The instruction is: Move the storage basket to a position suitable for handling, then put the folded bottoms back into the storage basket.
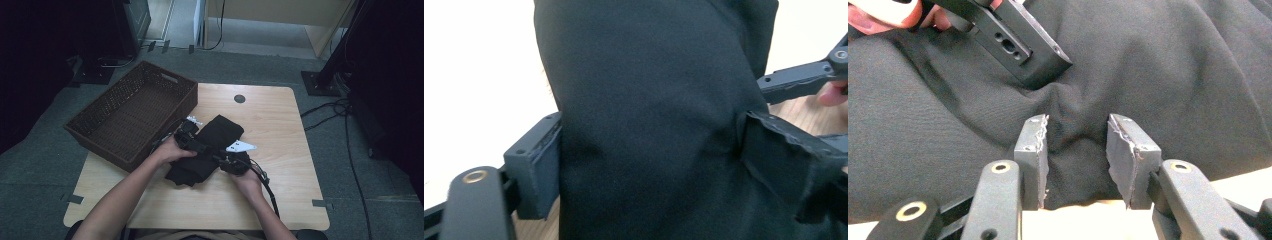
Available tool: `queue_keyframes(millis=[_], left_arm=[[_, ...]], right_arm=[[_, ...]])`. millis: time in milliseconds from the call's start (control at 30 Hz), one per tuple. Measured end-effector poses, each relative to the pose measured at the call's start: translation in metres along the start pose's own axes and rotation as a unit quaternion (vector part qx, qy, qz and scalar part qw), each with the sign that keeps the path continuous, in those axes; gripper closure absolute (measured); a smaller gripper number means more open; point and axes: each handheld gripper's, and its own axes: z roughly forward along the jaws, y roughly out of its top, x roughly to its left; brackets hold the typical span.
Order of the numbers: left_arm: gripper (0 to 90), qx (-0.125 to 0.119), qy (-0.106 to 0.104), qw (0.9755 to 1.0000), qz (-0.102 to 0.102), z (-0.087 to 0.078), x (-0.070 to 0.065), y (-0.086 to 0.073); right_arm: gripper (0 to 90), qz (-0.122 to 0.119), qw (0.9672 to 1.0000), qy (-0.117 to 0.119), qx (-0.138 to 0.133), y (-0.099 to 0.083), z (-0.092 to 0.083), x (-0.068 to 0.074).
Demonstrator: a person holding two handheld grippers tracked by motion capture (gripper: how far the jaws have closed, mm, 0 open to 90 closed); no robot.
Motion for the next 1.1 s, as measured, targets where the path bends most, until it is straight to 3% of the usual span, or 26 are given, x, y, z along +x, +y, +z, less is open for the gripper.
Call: queue_keyframes(millis=[67, 233, 300, 400, 567, 667, 800, 967, 1100], left_arm=[[27.7, 0.001, 0.003, 0.9999, 0.015, -0.002, -0.005, 0.001], [46.7, -0.007, -0.015, 0.9998, 0.012, -0.004, -0.002, 0.001], [58.4, -0.012, -0.010, 0.9996, 0.026, -0.005, -0.004, 0.001], [66.6, -0.007, 0.004, 0.9989, 0.046, -0.007, -0.009, 0.002], [70.3, 0.006, 0.015, 0.9983, 0.056, -0.010, -0.012, 0.007], [70.9, 0.009, 0.018, 0.9978, 0.063, -0.010, -0.013, 0.008], [71.0, 0.011, 0.026, 0.9975, 0.065, -0.013, -0.011, 0.011], [71.6, 0.009, 0.028, 0.9983, 0.049, -0.019, -0.005, 0.013], [72.7, 0.020, 0.038, 0.9970, 0.064, -0.025, -0.010, 0.021]], right_arm=[[60.9, -0.002, 1.0000, 0.000, 0.000, 0.000, 0.001, 0.000], [61.0, -0.004, 1.0000, 0.001, 0.000, 0.001, 0.002, 0.000], [61.0, -0.003, 1.0000, 0.000, -0.001, 0.001, 0.002, 0.000], [60.9, -0.004, 1.0000, 0.000, -0.002, 0.001, 0.003, 0.000], [55.8, -0.002, 1.0000, -0.003, -0.006, 0.002, 0.001, 0.001], [53.9, -0.012, 0.9996, -0.026, 0.005, 0.003, -0.003, 0.002], [54.7, -0.008, 0.9997, -0.023, 0.007, 0.003, -0.006, 0.001], [53.7, 0.005, 0.9997, -0.022, 0.009, 0.001, -0.010, -0.004], [53.5, 0.013, 0.9997, -0.018, 0.007, 0.000, -0.012, -0.005]])
